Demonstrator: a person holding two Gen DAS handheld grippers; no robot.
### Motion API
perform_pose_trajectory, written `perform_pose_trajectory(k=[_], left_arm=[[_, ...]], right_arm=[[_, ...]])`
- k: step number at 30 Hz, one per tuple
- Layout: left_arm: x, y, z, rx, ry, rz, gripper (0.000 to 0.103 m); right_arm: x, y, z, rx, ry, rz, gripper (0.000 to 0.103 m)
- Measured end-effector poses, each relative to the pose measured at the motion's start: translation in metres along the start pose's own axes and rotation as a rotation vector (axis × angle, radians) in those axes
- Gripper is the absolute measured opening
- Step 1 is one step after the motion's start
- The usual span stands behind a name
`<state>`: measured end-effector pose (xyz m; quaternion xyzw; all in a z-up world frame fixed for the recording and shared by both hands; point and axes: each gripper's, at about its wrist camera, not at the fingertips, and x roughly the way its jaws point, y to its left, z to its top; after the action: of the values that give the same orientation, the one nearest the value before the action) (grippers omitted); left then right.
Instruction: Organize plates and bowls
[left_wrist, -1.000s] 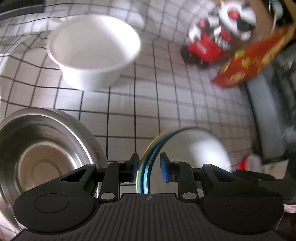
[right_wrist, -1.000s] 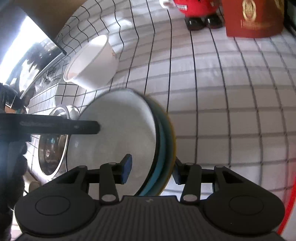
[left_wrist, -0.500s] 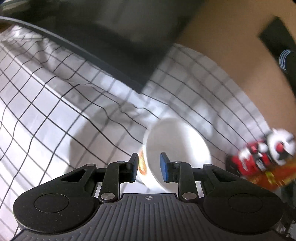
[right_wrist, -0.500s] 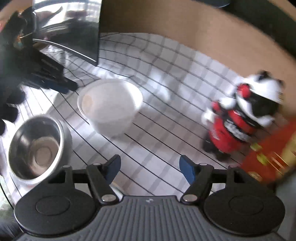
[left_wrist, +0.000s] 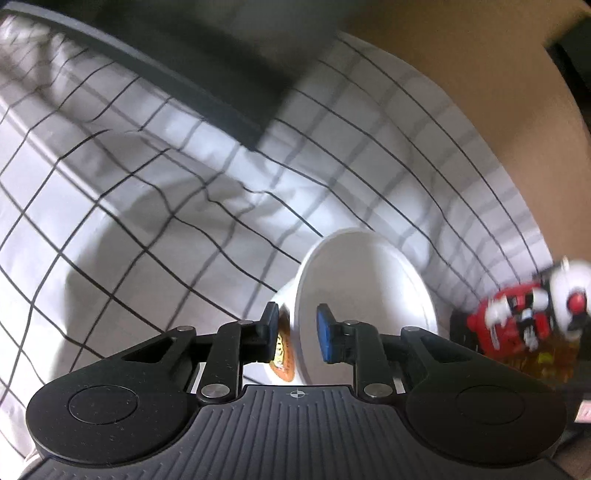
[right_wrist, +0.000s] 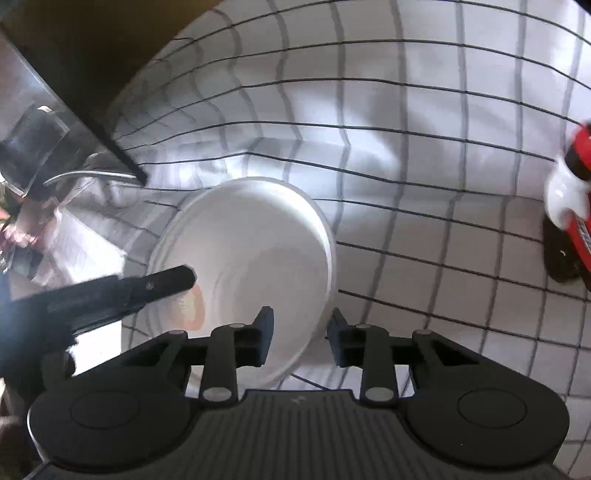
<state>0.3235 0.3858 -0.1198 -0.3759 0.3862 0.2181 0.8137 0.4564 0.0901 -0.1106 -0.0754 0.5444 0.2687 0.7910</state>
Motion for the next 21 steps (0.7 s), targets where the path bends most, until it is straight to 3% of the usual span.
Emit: perform_pose_trajectory(k=[7,14,21], left_arm=[[-0.001,-0.044,-0.043,0.089,0.141,-0.122,0.023],[0.033,-0.077,-0.065,0.194,0.237,-0.076,0.023],[0.056,-0.080,-0.065,0.185,0.280,-0.076,0.023]], right_arm=[[-0.058,-0.033,-0.040,0.001,-0.082,-0.055,0.030],[-0.068,-0.082,-0.078,0.118,-0.109,-0.115,0.031],[-0.043,-0.117,-0.088,0.293,-0.079,-0.039,0.032]])
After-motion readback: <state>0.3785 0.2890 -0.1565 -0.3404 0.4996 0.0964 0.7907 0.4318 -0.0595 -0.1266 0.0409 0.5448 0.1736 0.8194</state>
